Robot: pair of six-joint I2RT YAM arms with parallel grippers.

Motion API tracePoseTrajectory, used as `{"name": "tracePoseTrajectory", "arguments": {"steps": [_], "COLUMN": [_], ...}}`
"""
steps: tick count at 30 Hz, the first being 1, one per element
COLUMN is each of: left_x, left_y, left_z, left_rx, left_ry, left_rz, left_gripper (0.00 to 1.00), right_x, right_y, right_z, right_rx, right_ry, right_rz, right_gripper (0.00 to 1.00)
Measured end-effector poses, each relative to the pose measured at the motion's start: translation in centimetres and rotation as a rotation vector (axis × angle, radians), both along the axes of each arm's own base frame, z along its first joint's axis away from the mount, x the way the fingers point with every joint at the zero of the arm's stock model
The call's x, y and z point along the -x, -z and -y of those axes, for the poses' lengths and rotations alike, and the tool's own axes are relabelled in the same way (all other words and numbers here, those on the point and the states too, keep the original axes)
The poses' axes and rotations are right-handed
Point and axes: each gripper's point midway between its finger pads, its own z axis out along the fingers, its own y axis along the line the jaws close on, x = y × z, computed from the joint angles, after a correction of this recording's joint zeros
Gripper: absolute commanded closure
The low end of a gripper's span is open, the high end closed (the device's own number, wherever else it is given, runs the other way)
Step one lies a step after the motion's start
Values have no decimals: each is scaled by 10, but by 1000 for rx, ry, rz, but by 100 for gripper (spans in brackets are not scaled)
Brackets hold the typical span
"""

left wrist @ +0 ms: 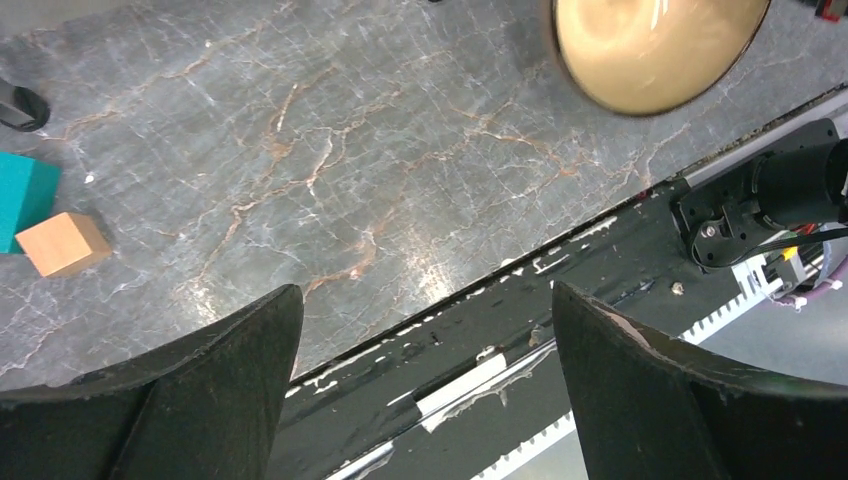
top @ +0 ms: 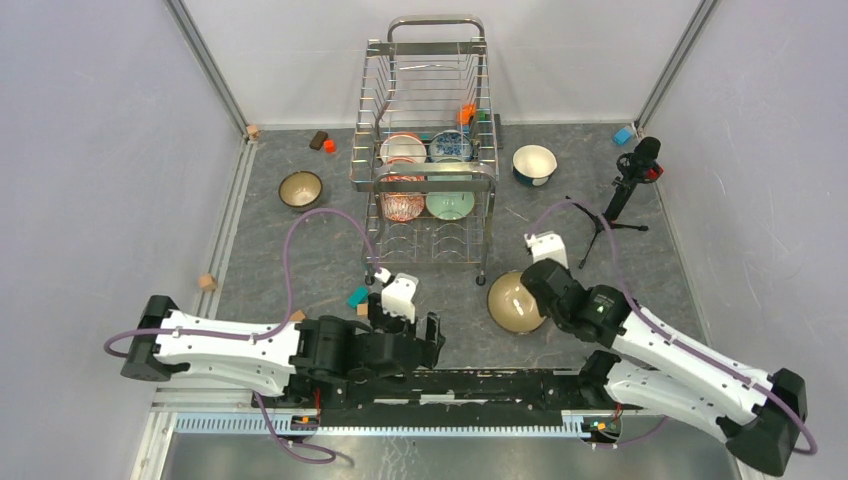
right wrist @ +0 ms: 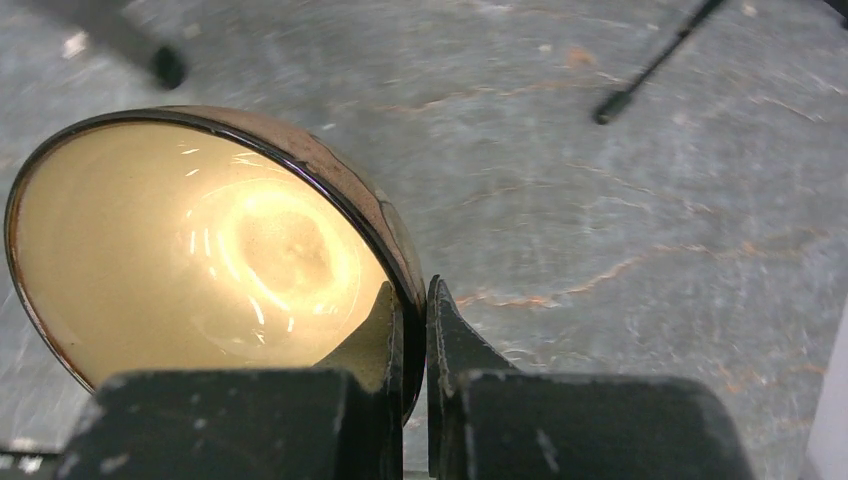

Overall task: Unload the bowls from the dish rack
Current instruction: Place the bowl at the center of the board.

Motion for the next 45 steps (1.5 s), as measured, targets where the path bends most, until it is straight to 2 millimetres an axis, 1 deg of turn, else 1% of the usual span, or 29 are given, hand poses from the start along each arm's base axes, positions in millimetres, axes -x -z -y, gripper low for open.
{"name": "tracePoseTrajectory", "arguments": {"steps": [5, 9, 11, 13, 16, 19, 28, 32, 34, 37, 40, 43, 45], "left_x": [-5, -9, -12, -14, -17, -19, -20, -20, -19, -19, -18, -18, -18], "left_y": [1, 10, 12, 13, 17, 19, 20, 23, 24, 29, 34, 35, 34], "left_z": [-13, -21, -25, -29, -37, -44, -51, -52, -53, -55, -57, -57, -57], "left_rx": [0, -30, -37, -35, -23, -9, 38, 48, 56, 63, 61, 63, 69], "left_ry": [-21, -43, -63, -86, -111, -122, -131, -137, -142, -152, -158, -159, -161], "left_rz": [24, 39, 47, 53, 57, 64, 65, 58, 53, 43, 34, 31, 28], "left_gripper": [0, 0, 0, 0, 0, 0, 1, 1, 1, 1, 1, 2, 2], "right_x": [-24, -43, -56, -68, -82, -95, -141, -149, -150, -155, -164, -174, -181], "right_y": [-6, -6, -2, 6, 21, 31, 36, 47, 51, 52, 54, 54, 54], "right_z": [31, 45, 50, 54, 57, 57, 53, 53, 57, 61, 66, 68, 69], "right_rx": [-26, -98, -129, -146, -152, -171, -244, -257, -262, -283, -302, -316, -321], "right_ry": [185, 307, 372, 423, 478, 510, 556, 564, 576, 585, 602, 609, 611], "right_rz": [43, 73, 72, 59, 14, -30, -43, -79, -89, -93, -99, -108, -111], "right_gripper": [100, 100, 100, 100, 100, 100, 100, 100, 100, 100, 100, 100, 97]}}
